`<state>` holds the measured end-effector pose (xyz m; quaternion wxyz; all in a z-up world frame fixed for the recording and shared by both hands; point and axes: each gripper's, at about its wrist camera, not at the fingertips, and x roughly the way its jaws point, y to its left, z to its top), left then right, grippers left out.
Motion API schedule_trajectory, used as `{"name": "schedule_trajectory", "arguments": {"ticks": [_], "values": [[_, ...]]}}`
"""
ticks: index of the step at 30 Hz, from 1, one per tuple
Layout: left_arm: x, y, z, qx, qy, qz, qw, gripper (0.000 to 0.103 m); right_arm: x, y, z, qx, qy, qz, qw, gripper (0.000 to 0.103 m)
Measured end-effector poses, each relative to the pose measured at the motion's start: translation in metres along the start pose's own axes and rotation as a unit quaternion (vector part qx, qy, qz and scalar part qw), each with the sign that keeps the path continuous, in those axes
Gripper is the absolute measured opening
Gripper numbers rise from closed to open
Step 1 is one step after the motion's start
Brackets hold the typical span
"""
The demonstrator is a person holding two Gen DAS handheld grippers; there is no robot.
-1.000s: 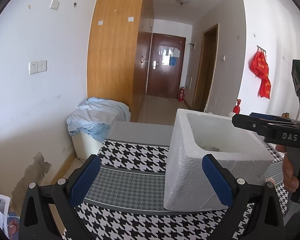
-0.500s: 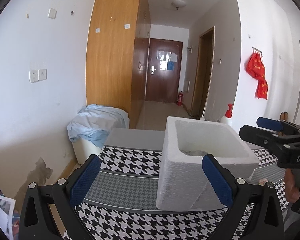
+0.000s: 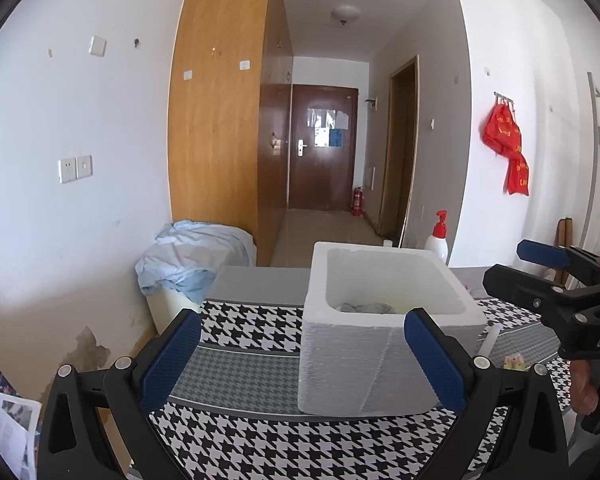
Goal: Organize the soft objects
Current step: 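Withdraw both tools from the foam box back over the table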
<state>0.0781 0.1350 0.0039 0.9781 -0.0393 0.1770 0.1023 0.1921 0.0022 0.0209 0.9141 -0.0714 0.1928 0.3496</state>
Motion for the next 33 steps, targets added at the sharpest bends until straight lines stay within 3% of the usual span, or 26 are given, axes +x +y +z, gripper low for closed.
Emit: {"name": "schedule_trajectory", "arguments": {"ticks": [33], "values": [[-0.037,-0.042,-0.009,0.013,-0.031,-0.039,0.9987,0.102,-0.064,-0.030,-0.036,0.022,-0.025,-0.044,0.998,0.103]]}}
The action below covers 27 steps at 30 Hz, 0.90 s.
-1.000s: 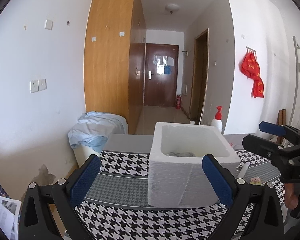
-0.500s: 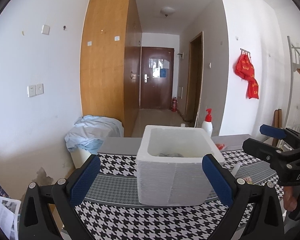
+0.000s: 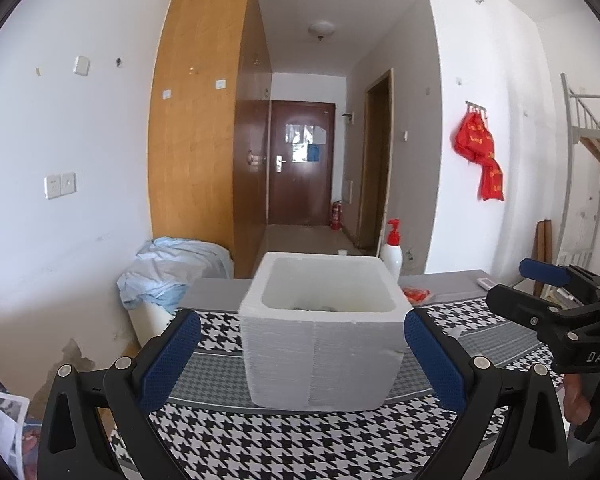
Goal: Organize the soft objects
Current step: 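Withdraw both tools from the foam box back over the table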
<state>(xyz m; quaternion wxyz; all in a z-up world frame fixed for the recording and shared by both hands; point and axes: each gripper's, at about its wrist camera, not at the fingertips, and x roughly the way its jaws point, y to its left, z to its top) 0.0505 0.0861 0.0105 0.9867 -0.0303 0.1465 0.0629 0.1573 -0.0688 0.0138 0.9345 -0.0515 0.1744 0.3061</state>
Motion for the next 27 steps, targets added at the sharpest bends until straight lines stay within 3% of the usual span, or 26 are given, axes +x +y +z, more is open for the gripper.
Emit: {"name": "schedule_trajectory", "arguments": {"ticks": [27], "values": [[0.016,-0.030,-0.034,-0.008,0.010,-0.049,0.9987,0.102,-0.016,-0.038,-0.039,0.035,0.007,-0.042,0.998,0.103]]}}
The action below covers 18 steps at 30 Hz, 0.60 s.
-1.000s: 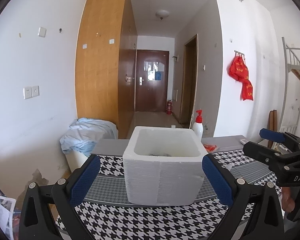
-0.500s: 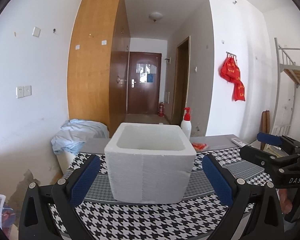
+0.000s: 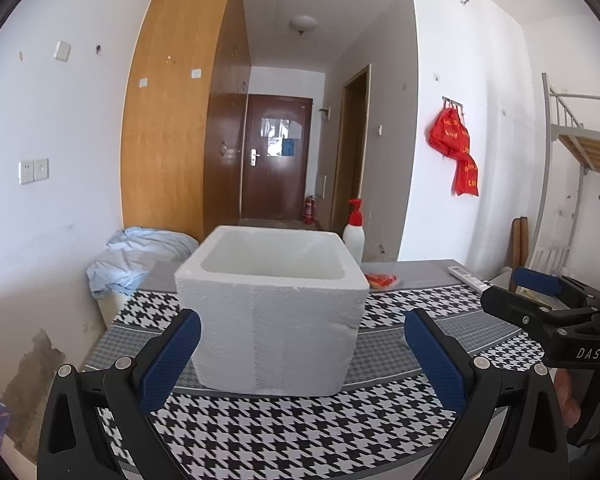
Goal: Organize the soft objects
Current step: 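Withdraw both tools from the foam box back over the table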
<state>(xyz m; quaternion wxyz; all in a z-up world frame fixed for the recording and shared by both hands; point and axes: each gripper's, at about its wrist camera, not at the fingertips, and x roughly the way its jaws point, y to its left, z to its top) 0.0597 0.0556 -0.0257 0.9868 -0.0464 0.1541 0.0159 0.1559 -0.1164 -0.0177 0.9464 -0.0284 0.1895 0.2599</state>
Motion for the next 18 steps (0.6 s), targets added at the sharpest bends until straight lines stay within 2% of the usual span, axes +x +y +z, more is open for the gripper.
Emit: {"name": "schedule_trajectory", "arguments": {"ticks": [18], "values": [[0.019,-0.035,-0.011,0.020,0.023,-0.046,0.9985,0.102,-0.019,-0.048,-0.017,0.026,0.014,-0.074,0.997,0.103]]}}
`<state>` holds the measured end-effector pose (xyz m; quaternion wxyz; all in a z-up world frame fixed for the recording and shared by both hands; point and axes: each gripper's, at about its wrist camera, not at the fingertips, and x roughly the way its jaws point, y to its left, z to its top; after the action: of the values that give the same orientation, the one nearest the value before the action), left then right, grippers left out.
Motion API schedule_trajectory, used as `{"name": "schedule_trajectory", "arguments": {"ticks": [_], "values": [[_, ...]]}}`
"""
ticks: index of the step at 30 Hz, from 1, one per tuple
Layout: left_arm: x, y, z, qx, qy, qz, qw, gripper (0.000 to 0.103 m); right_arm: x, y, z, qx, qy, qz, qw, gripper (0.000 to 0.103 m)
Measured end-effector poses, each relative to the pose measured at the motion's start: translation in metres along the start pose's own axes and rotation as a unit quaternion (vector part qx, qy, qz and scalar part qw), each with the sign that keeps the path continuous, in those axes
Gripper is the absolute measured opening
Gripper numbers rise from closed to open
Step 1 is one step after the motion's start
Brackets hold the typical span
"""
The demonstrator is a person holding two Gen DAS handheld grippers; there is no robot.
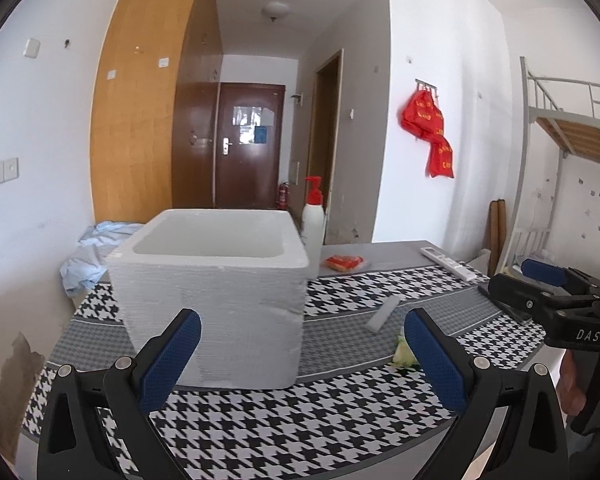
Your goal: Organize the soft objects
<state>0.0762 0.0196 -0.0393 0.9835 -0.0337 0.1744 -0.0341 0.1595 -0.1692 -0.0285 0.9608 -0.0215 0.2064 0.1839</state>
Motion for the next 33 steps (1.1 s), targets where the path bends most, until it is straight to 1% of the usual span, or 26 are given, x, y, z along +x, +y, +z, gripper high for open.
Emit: {"name": "schedule_trajectory", "arguments": {"ticks": [9,17,21,23,26,30,33], "values": [[0.011,-0.013,-0.002,0.003,0.007,-0.014,0.9999,0.102,0.002,-0.018,-0.005,0.005,0.012,-0.018,1.000,0.103],[0.026,-0.025,-0.001,0.014,0.014,-0.024,0.9995,0.102,0.008,-0.033,-0.012,0.010,0.025,-0.023,0.999,0.103],[0.036,-0.032,-0.001,0.015,0.020,-0.038,0.9990,0.102,0.010,-0.039,-0.017,-0.001,0.031,-0.041,0.999,0.103],[0.041,-0.036,0.000,0.017,0.021,-0.051,0.9983,0.102,0.010,-0.044,-0.018,0.005,0.032,-0.039,0.999,0.103],[0.050,-0.044,0.000,0.026,0.028,-0.060,0.9975,0.102,0.012,-0.050,-0.021,0.012,0.035,-0.040,0.999,0.103],[0.060,-0.051,0.001,0.042,0.029,-0.064,0.9967,0.102,0.017,-0.058,-0.027,0.018,0.046,-0.041,0.998,0.103],[0.068,-0.053,0.002,0.041,0.036,-0.065,0.9964,0.102,0.018,-0.063,-0.029,0.022,0.050,-0.042,0.998,0.103]]}}
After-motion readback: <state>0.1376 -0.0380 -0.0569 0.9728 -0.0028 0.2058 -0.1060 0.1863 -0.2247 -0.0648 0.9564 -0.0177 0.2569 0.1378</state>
